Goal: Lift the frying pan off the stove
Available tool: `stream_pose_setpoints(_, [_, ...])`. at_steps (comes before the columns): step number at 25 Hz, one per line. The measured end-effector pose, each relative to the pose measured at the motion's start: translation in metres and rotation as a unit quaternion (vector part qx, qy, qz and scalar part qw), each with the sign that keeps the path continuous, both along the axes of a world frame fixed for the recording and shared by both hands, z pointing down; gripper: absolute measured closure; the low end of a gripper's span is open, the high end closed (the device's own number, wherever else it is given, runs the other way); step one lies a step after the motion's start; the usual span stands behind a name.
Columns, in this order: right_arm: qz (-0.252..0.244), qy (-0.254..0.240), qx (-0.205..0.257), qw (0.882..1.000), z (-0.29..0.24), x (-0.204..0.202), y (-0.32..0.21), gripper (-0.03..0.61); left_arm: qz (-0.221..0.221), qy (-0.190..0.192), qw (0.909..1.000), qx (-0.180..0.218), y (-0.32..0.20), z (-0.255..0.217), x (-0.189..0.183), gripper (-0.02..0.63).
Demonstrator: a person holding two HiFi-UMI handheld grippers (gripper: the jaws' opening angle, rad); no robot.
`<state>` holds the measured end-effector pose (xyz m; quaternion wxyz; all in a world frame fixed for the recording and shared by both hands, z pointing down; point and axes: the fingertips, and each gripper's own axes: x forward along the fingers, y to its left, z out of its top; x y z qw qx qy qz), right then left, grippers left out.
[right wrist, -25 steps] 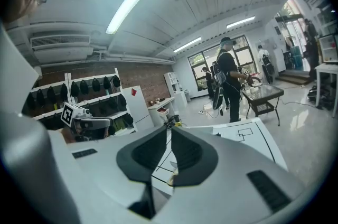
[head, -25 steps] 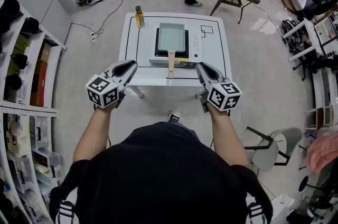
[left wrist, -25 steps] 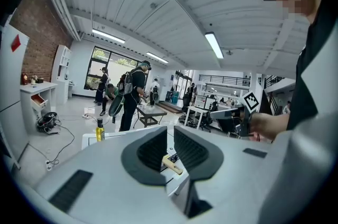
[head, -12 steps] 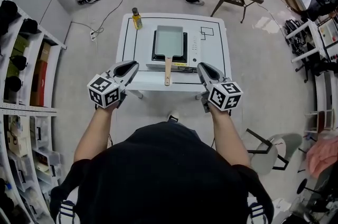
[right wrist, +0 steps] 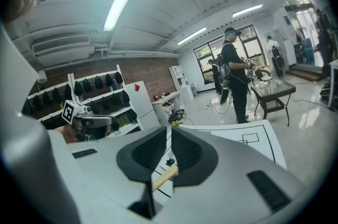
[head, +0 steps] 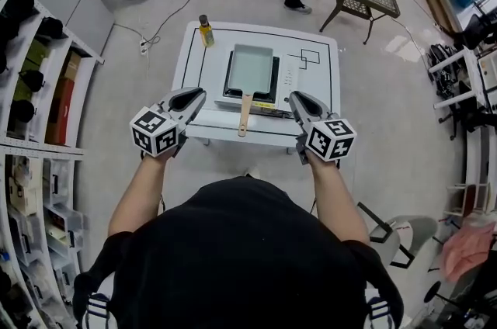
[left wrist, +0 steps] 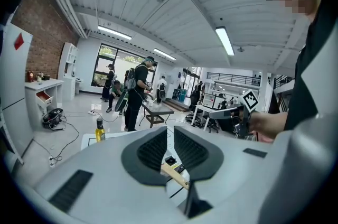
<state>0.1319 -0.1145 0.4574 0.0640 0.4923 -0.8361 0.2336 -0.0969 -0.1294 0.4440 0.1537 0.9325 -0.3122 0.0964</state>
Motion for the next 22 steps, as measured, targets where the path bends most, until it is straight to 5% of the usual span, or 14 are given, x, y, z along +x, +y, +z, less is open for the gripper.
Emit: stream_pose_setpoints(22, [-0.064,-0.01,0.004,0.998,-0.001,0.016,-0.04,0.549,-0.056,0.002,0.9984,0.004,-0.018,-0.003,0.022,0.568])
